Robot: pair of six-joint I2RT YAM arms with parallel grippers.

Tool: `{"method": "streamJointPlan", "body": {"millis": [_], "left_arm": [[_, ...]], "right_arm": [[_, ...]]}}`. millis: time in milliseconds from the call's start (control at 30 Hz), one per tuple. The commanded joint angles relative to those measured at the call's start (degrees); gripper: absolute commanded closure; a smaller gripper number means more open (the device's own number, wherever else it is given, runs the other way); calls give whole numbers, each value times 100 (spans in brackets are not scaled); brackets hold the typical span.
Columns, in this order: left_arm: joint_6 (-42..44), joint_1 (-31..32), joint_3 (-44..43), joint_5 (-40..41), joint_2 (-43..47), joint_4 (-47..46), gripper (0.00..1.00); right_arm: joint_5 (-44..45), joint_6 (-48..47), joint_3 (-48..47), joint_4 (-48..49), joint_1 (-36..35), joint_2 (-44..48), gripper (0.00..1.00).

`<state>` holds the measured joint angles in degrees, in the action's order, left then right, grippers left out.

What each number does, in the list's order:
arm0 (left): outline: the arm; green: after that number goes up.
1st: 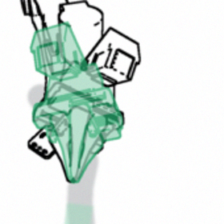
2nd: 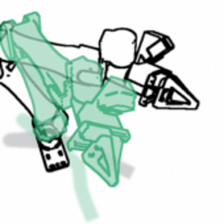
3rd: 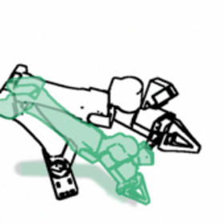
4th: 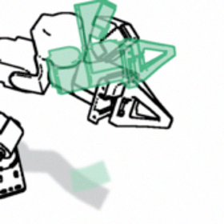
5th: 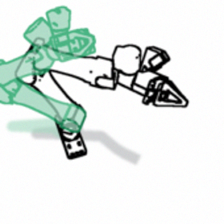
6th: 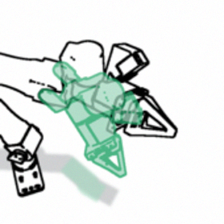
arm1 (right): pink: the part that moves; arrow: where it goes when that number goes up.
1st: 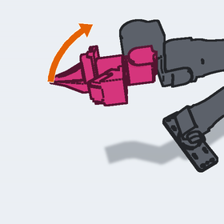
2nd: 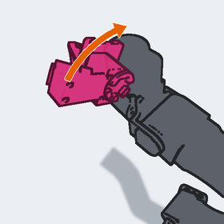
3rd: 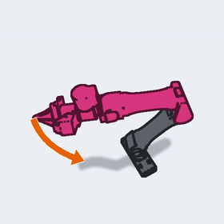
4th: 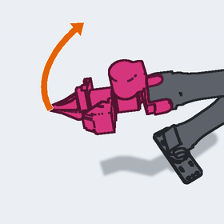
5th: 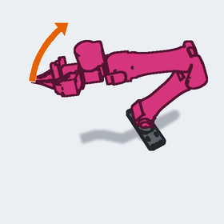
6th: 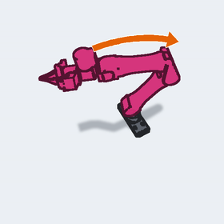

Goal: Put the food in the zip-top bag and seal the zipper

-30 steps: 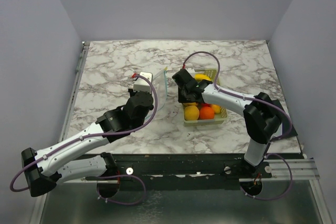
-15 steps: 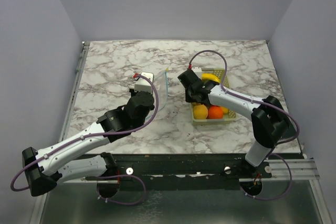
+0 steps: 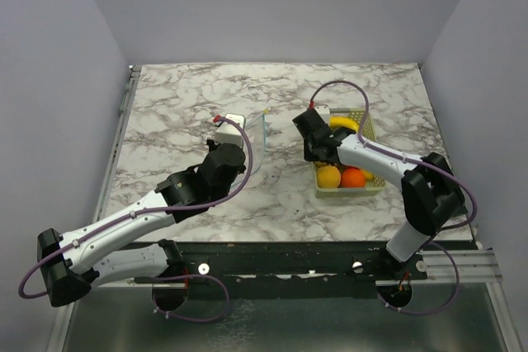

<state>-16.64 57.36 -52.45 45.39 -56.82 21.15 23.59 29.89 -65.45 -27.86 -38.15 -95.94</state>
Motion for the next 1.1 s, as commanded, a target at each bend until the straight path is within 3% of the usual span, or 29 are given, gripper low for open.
{"method": "streamJointPlan", "body": {"millis": [0, 333, 667, 1067], "left_arm": [[-130, -64, 50, -156, -31, -76, 100], [-183, -91, 34, -220, -148, -77, 100], [-200, -124, 24, -291, -241, -78, 100], [-205, -145, 8, -357, -257, -76, 100]], "right_arm": [[16, 36, 13, 2, 34, 323, 75], [-1056, 93, -234, -69, -99, 1441, 49], [-1599, 846, -140, 467, -940, 2393, 44], [-1468, 1335, -301, 917, -1679, 1944, 40]]}}
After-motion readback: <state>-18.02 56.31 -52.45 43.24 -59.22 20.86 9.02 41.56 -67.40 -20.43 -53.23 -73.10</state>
